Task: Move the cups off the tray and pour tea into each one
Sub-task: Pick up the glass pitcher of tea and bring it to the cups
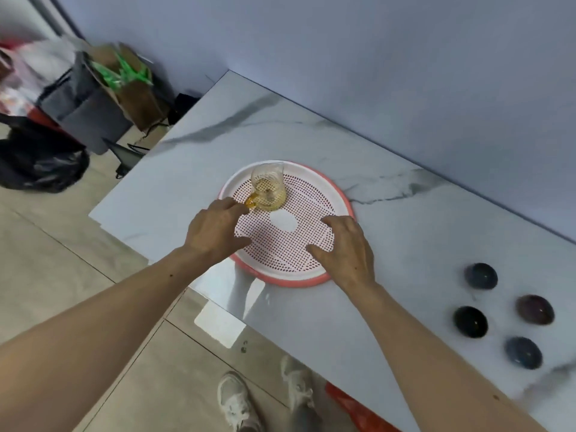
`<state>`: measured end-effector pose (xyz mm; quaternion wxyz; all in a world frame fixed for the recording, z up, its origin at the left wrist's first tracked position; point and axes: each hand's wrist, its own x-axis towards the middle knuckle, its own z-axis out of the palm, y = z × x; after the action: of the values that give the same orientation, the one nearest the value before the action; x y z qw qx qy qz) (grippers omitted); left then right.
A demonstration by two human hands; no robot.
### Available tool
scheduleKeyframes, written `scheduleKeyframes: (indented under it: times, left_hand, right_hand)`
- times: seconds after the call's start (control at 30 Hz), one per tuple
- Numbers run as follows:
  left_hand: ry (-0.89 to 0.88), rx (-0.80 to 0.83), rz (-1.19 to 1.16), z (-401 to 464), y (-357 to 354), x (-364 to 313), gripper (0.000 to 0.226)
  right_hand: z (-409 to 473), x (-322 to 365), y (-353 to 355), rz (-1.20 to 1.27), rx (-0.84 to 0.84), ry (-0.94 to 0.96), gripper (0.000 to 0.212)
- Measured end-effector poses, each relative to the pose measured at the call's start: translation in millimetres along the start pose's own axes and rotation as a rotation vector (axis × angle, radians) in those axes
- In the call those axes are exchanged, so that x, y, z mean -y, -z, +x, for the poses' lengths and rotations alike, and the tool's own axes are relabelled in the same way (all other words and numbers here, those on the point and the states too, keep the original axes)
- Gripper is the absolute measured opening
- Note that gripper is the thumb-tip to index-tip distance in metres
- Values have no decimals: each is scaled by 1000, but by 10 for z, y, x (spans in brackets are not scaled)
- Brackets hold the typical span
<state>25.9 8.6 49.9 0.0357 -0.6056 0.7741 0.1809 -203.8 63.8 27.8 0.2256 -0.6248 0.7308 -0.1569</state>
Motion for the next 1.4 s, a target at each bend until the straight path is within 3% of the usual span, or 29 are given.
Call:
scheduleKeyframes:
  times: [0.43,0.8,1.07,1.4]
  left_hand:
    - [-59,81,51,666,-32,809,56]
    - [-331,178,210,1136,-56,1294,51]
    - [-393,197,234,1203,-114,1273,51]
    - [-473,215,315,1106,-118,1006,50]
  right_hand:
    - [691,700,-892,-2,36,-86,46]
    - [950,1159,-1527,280,-89,-529,46]
    - [895,1183,-1657,1039,-78,-686,20]
    - [518,877,-1470,852,-96,-536,26]
